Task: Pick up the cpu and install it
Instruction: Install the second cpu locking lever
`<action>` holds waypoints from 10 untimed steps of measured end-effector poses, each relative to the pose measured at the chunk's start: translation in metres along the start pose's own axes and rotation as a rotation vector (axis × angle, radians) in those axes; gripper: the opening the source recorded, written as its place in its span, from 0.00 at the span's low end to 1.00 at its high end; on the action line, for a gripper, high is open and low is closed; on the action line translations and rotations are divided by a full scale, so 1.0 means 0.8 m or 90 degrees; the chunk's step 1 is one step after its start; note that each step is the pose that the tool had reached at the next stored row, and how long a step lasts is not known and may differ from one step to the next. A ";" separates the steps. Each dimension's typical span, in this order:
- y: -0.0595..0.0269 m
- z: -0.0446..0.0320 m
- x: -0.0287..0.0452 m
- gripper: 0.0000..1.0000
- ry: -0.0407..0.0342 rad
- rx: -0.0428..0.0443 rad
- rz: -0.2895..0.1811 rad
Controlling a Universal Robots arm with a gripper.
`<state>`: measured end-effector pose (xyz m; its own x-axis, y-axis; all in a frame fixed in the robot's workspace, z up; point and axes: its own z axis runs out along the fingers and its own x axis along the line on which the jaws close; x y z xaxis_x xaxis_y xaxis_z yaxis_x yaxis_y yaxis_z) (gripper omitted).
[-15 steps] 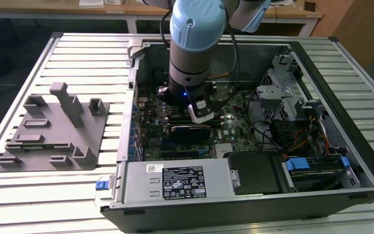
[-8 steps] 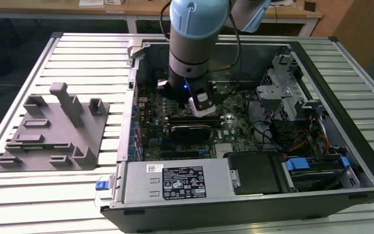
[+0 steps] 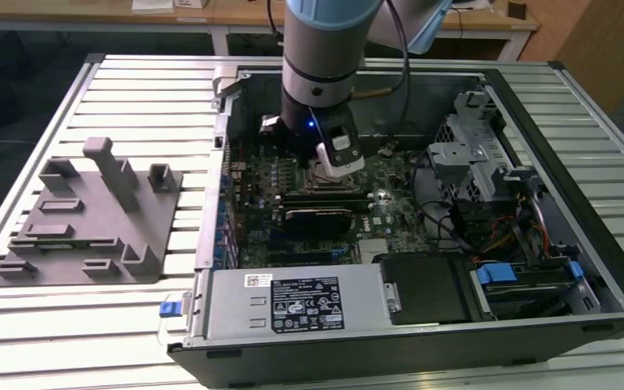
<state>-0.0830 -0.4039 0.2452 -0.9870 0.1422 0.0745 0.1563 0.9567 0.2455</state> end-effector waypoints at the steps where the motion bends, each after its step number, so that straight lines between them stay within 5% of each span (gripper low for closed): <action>1: 0.000 -0.0001 -0.0011 0.11 -0.0005 0.0018 0.001; 10: 0.005 -0.0009 -0.0242 0.11 -0.0041 0.0154 0.007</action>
<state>-0.0633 -0.4032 0.2454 -0.9854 0.1546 0.0710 0.1667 0.9609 0.2213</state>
